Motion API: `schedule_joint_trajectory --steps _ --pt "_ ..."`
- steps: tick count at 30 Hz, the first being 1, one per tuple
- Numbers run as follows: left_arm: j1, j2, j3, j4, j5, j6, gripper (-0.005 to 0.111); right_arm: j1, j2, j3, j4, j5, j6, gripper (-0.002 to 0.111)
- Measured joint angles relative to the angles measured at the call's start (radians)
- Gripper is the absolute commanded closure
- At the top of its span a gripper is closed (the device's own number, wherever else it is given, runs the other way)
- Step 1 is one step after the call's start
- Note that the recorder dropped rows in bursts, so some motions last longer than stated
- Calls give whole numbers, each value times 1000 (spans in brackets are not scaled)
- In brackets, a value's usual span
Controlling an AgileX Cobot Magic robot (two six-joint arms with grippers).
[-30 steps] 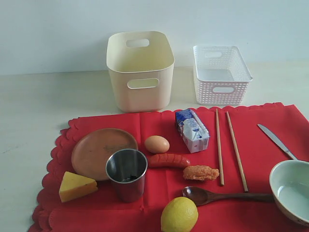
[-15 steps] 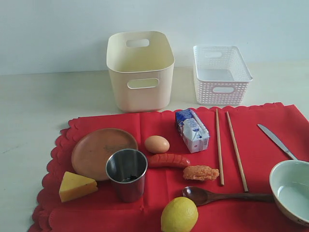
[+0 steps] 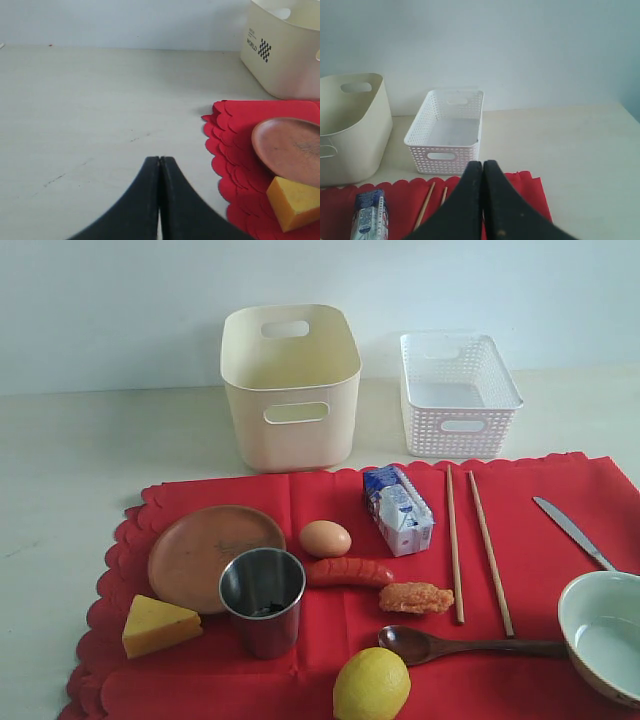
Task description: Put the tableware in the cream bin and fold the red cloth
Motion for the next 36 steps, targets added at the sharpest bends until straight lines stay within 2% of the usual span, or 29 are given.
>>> schedule_joint_trajectory --steps 12,20,23,27,30,36 --pt "0 0 0 0 0 0 107 0 2 0 16 1 0 108" --pt "0 0 0 0 0 0 107 0 5 0 61 70 55 108" --pt "0 0 0 0 0 0 107 0 43 -2 201 108 -47 108" --pt "0 0 0 0 0 0 107 0 171 -38 484 229 -366 106" --pt "0 0 0 0 0 0 107 0 301 -93 656 320 -567 93" --pt "0 0 0 0 0 0 107 6 536 -234 781 434 -771 48"
